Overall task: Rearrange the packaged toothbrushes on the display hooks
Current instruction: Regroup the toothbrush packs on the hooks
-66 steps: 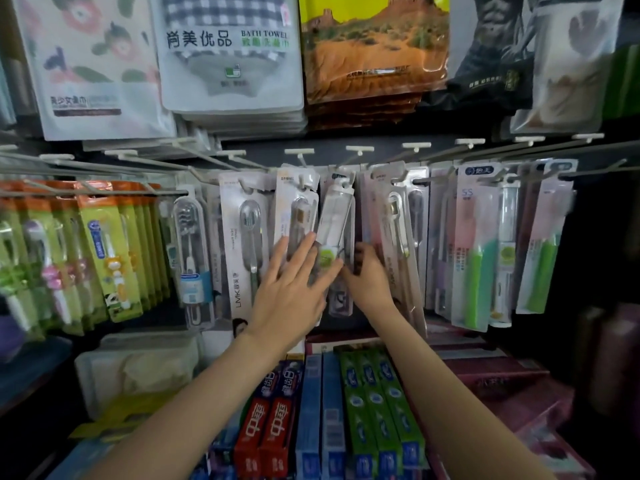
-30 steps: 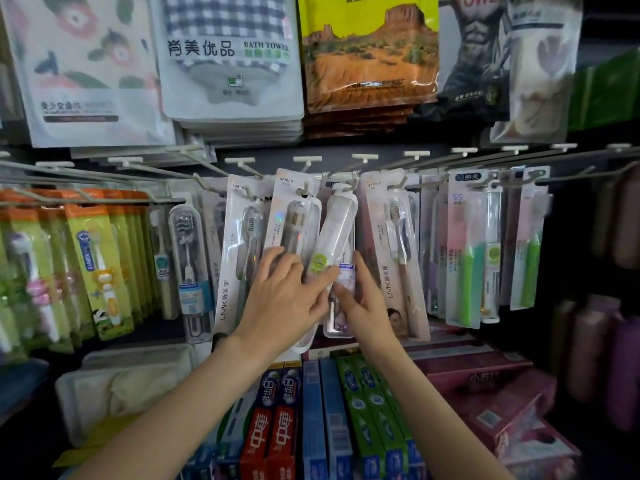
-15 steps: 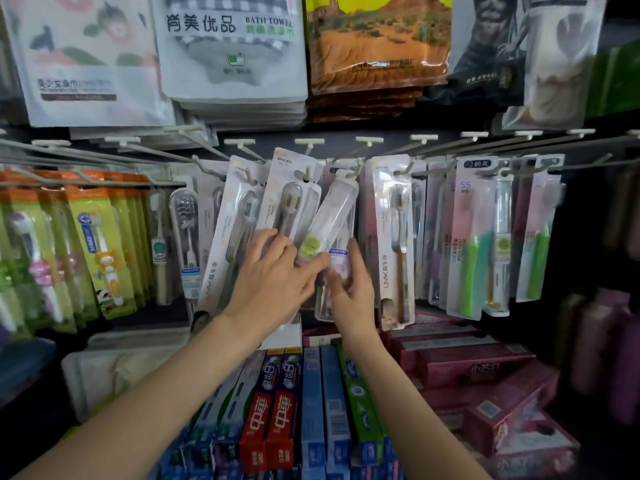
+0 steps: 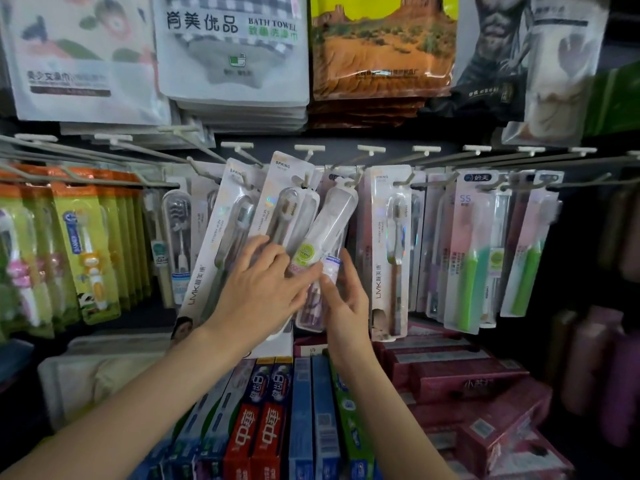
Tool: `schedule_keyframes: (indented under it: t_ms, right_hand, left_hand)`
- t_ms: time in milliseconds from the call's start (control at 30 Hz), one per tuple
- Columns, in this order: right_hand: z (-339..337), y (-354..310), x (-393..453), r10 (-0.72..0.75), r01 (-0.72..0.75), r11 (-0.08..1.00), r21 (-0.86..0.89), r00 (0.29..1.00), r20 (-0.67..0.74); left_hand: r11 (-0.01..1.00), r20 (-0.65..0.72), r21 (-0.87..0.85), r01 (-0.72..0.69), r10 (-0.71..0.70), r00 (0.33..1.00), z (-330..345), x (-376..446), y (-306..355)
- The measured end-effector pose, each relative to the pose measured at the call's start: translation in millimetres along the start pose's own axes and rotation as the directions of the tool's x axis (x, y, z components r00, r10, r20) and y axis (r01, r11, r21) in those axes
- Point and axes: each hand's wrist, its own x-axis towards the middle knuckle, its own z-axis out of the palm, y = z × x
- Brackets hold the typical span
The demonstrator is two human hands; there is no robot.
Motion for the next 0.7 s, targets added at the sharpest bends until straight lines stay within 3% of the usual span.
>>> schedule_keyframes:
  t_ms: [100,167,233,367,500,533,600,700]
  right_hand:
    - [-2,4,4,-0.137,0.119,0.948,-0.294,0.99,-0.039]
    - [-2,6,8,-0.161,0.133,0.924,-0.36,0.986,-0.049]
    - [0,6,7,-0.145,0.126,0.95,-0.287,0.988,-0.046]
    - [-1,1,4,0.051,-0.055,0.992,0.112,0.998,0.04]
    - [-9,-8,0,0.106,-0.125,0.968,0.217,0.989,0.099]
    - [-9,-8,0,0.099,-0.11,0.977,0.181,0.993,0.068]
    - [-7,-9,-1,-0.005,0.004,0.998,-0.056,1.0,-0.015]
    - [-1,-8,0,-0.196,0.153,0.891,-0.427,0.979,-0.059]
  left_hand:
    - [1.0,0.014,0.019,-0.012,0.012,1.0,1,0,-3]
    - [1.0,0.007,0.029,-0.013,0.013,1.0,2,0,-5]
    - [0.999,-0.014,0.035,-0.01,0.011,1.0,3,0,-4]
    - [0.999,-0.044,0.036,-0.003,0.005,0.999,6,-1,-2]
    - [1.0,-0.061,0.031,-0.002,0.004,0.998,7,-2,-4]
    - [1.0,-0.055,0.03,-0.003,0.004,0.998,7,-2,-5]
    - [1.0,-0.034,0.029,-0.008,0.009,0.999,6,-3,-6]
    - [0.999,-0.024,0.04,-0.014,0.015,1.0,6,-2,-6]
